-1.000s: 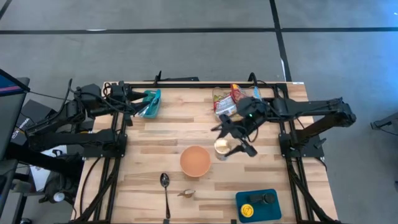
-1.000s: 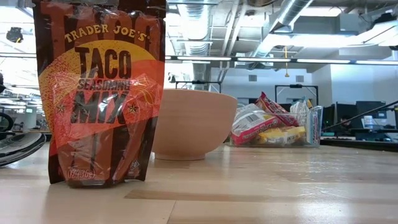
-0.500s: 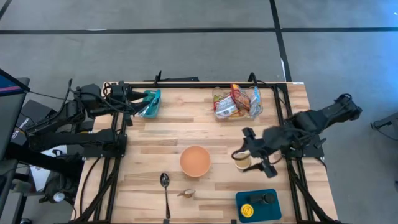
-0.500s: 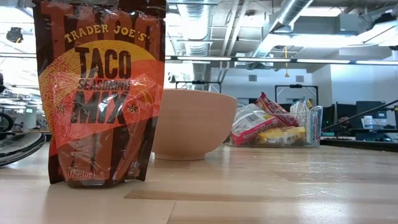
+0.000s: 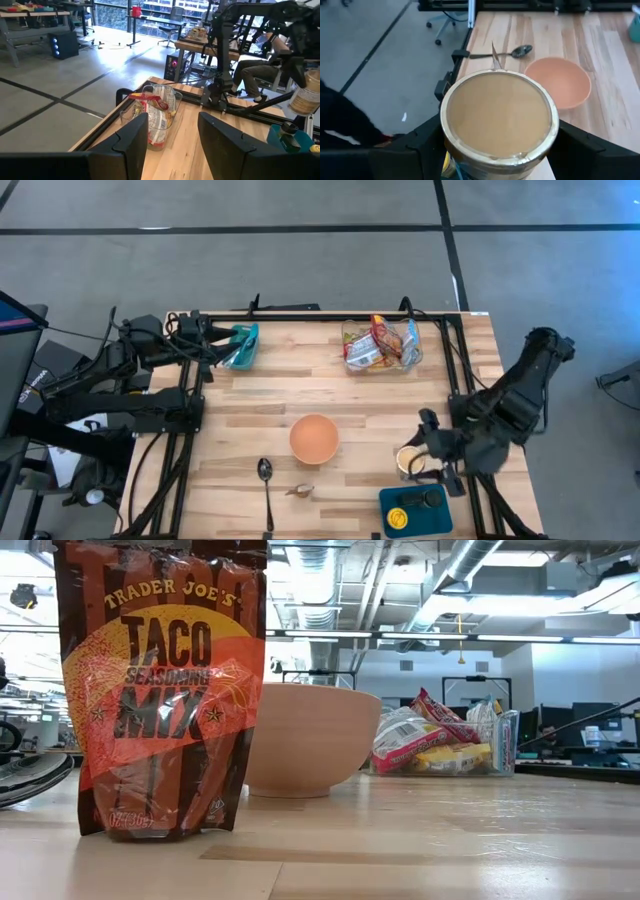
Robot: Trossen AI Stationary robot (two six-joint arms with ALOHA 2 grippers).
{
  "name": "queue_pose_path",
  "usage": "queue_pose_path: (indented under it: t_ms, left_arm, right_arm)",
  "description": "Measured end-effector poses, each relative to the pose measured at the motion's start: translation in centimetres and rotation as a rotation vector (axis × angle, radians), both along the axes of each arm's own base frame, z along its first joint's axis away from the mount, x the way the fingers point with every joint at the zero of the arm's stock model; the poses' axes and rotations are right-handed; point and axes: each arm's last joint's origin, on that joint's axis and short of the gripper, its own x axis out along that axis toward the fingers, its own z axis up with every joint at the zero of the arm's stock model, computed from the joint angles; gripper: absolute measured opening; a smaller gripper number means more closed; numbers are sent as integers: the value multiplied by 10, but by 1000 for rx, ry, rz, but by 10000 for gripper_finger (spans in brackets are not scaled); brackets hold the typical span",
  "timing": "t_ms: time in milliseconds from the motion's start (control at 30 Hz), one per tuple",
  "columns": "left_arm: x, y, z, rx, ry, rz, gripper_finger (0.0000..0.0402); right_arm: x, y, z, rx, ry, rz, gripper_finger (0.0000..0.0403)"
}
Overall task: Pick & Place Food Item
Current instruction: Put the golden seasoning bottle into the dark blue bin
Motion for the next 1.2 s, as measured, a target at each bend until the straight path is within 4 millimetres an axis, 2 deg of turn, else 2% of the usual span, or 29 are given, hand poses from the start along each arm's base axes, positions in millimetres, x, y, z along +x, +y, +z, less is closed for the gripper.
queue_pose_path:
  t_ms: [367, 667, 1200]
  left_arm:
    - [0, 0, 0, 0, 0, 0, 168]
    - [0, 0, 0, 0, 0, 0, 168]
    - [0, 0, 2, 5, -17, 0, 168]
  right_arm:
    - [-21, 47, -17, 87, 10, -64, 263]
    - [-51, 70, -27, 45, -4, -13, 263]
    - [-90, 102, -80, -72, -5, 143, 263]
